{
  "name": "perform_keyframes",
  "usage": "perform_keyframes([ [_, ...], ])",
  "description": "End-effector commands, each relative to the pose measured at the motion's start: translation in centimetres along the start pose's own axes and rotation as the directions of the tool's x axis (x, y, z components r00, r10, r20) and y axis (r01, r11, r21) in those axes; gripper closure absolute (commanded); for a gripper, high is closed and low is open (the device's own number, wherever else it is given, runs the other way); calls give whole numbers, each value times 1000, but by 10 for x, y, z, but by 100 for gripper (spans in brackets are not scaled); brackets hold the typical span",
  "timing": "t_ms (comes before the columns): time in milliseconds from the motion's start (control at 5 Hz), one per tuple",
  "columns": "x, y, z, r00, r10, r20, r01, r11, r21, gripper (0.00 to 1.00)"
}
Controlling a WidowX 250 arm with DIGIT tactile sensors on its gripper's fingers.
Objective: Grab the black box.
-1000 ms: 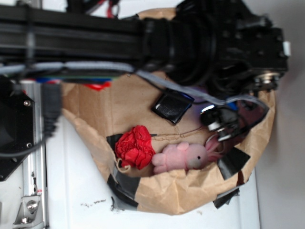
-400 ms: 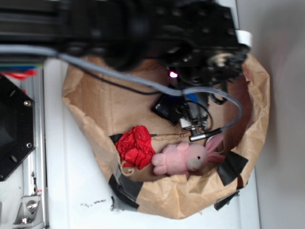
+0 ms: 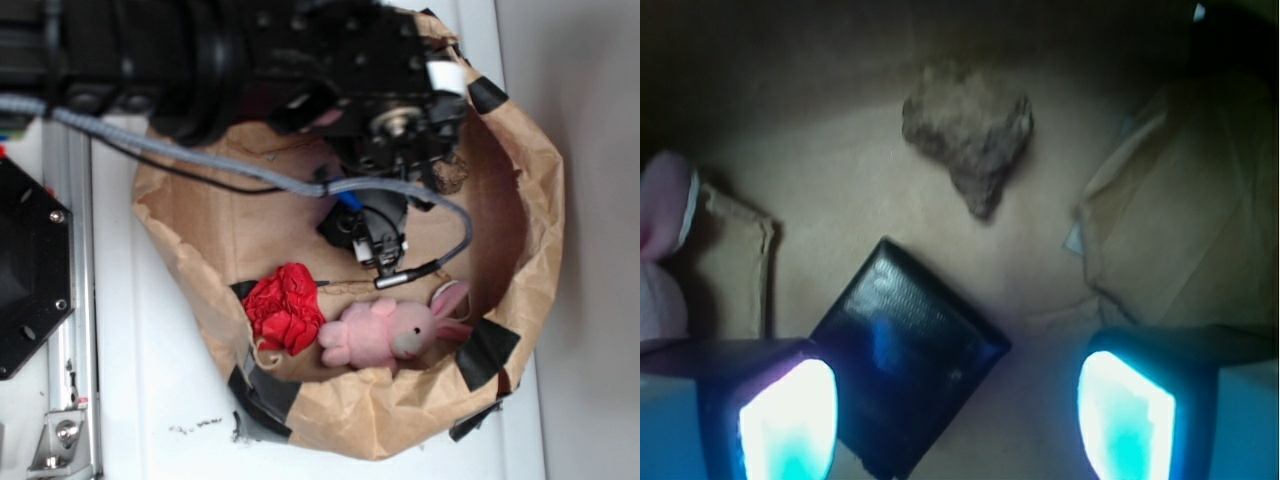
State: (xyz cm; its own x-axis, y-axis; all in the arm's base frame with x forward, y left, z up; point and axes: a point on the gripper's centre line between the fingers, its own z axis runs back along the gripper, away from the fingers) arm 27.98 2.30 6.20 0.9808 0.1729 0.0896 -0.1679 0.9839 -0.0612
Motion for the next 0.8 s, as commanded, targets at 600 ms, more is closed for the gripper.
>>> perform_keyframes([
  [600, -4, 17, -31, 979, 93, 180, -100, 995, 26, 0],
])
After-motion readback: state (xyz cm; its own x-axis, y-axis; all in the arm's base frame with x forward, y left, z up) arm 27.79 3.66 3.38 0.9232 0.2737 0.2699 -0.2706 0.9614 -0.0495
